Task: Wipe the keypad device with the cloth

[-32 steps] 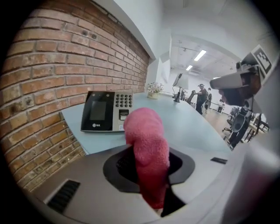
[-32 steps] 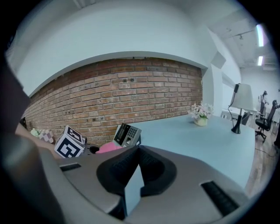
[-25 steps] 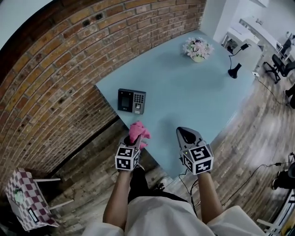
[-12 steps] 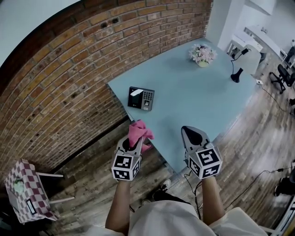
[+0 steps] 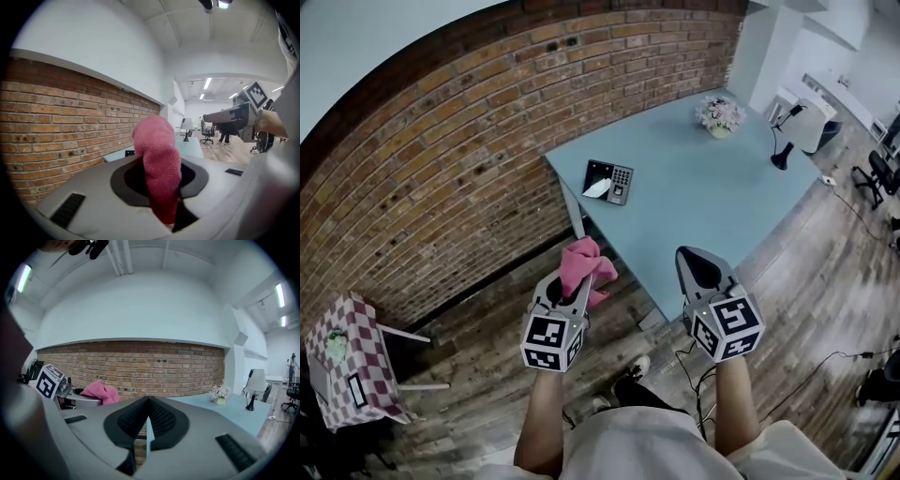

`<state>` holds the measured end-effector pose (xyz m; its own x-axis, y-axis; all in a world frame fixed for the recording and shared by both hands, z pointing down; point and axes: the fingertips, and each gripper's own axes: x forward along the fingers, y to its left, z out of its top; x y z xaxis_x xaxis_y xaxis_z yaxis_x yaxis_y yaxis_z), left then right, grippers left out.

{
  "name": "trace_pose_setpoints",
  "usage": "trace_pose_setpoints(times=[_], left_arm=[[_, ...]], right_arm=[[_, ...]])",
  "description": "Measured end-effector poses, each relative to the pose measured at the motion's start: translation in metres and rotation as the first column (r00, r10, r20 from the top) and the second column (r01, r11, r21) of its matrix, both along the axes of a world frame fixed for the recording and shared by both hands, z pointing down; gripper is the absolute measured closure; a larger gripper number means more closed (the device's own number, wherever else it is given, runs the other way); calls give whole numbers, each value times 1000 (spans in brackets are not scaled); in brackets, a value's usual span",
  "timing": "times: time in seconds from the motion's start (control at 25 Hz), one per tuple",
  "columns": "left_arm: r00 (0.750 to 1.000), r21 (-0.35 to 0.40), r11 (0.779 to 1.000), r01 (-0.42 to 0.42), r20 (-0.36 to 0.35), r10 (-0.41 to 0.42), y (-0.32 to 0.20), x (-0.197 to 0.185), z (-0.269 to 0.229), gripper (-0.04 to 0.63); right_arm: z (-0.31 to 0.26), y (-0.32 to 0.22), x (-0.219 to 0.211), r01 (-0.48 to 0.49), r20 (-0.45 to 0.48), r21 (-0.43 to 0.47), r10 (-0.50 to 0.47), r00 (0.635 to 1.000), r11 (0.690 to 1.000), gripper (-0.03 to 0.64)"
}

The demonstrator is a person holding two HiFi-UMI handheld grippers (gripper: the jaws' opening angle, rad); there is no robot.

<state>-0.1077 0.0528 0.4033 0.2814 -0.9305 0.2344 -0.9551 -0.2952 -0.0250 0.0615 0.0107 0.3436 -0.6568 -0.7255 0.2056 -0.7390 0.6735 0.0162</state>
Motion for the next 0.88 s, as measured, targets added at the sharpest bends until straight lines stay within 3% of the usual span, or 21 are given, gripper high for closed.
trace_pose_setpoints(times=[0.48,0.88], left_arm=[[995,88,996,-12,100,3,94,-1,-48,456],[994,171,985,-24,112,4,150,-2,-85,456]], right_arm=[[-55,99,-10,34,0,117,-34,999,993,609],[-66,154,-15,42,-24,145,-38,999,989,611]])
